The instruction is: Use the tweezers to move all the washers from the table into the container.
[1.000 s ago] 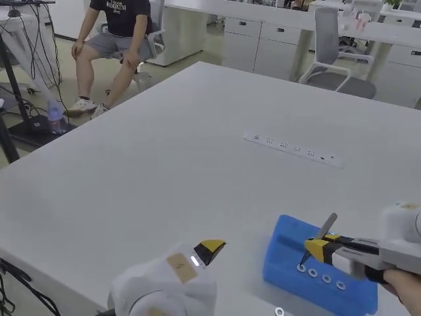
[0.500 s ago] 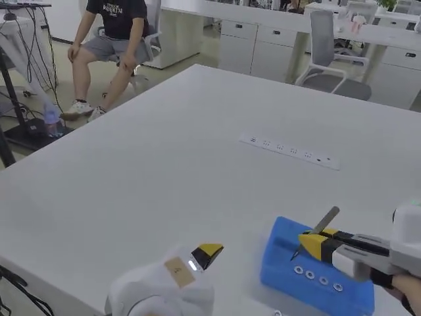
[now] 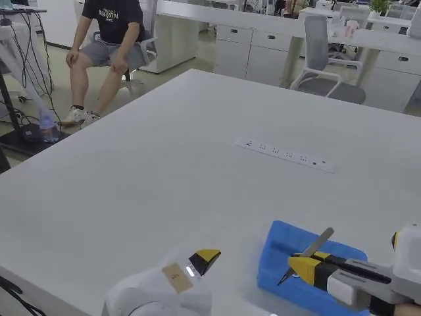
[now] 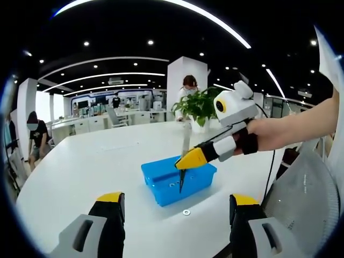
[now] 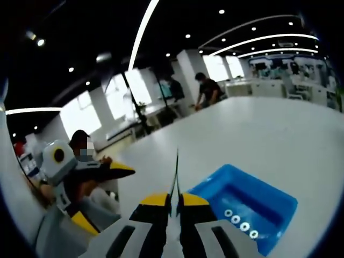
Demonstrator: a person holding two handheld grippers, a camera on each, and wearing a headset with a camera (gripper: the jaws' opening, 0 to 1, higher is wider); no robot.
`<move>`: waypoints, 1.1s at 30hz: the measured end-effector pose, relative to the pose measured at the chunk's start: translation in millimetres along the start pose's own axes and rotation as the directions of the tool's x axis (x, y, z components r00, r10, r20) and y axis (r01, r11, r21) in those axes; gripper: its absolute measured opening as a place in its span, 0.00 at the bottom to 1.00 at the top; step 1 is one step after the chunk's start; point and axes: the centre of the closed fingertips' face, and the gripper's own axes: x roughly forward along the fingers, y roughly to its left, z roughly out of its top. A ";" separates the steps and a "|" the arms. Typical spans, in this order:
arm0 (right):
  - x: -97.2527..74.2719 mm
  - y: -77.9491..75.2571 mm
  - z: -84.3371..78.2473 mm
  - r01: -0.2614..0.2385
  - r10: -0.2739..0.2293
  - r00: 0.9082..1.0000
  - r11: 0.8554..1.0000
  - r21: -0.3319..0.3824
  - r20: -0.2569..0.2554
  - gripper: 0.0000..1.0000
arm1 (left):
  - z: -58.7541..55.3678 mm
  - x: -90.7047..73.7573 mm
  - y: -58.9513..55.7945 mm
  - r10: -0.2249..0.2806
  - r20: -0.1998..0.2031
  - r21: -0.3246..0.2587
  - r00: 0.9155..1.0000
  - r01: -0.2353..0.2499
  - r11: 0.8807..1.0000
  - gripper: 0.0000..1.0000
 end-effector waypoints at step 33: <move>18.3 -4.7 -57.1 0.002 -0.028 0.987 0.987 -0.161 -0.160 0.05 | -1.1 -0.4 1.0 0.005 -0.006 0.007 1.000 -0.004 1.000 0.81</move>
